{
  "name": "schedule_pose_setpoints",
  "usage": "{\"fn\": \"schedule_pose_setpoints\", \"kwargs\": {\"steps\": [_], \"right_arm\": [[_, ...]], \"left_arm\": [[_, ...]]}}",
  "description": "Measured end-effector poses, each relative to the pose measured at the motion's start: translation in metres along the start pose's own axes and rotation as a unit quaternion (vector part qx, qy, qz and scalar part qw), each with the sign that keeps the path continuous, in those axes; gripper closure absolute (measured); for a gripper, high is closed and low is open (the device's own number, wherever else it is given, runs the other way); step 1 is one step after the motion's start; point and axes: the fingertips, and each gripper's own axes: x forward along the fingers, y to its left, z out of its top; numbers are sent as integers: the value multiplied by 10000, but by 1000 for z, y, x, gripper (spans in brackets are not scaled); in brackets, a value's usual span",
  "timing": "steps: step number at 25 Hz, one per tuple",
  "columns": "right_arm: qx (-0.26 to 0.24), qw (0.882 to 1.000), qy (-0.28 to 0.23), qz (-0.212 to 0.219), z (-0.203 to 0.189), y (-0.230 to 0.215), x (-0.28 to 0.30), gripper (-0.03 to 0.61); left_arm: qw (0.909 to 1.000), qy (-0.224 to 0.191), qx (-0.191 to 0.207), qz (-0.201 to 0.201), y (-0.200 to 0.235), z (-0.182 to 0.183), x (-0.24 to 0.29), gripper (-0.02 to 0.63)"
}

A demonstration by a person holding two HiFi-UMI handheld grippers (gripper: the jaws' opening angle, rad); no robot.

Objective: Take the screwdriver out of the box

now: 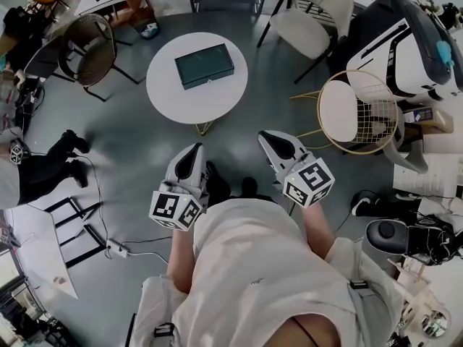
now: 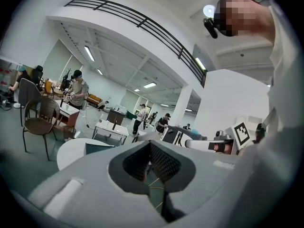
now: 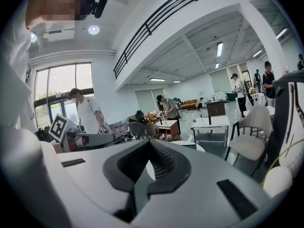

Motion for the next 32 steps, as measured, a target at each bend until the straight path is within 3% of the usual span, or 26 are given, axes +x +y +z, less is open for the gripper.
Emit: {"fn": "schedule_pose_setpoints", "kwargs": {"steps": [10, 17, 25, 32], "right_arm": [[179, 9998, -66, -62, 27, 27, 84, 571], [307, 9989, 184, -314, 16, 37, 113, 571], [593, 9951, 534, -581, -8, 27, 115, 571], [715, 9947, 517, -536, -3, -12, 131, 571]], "left_arm": [[9997, 51, 55, -234, 83, 41, 3, 604], [9993, 249, 166, -241, 128, 45, 3, 603], [9959, 734, -151, -498, 130, 9, 24, 604], [9948, 845, 95, -566, 122, 15, 62, 603]]}}
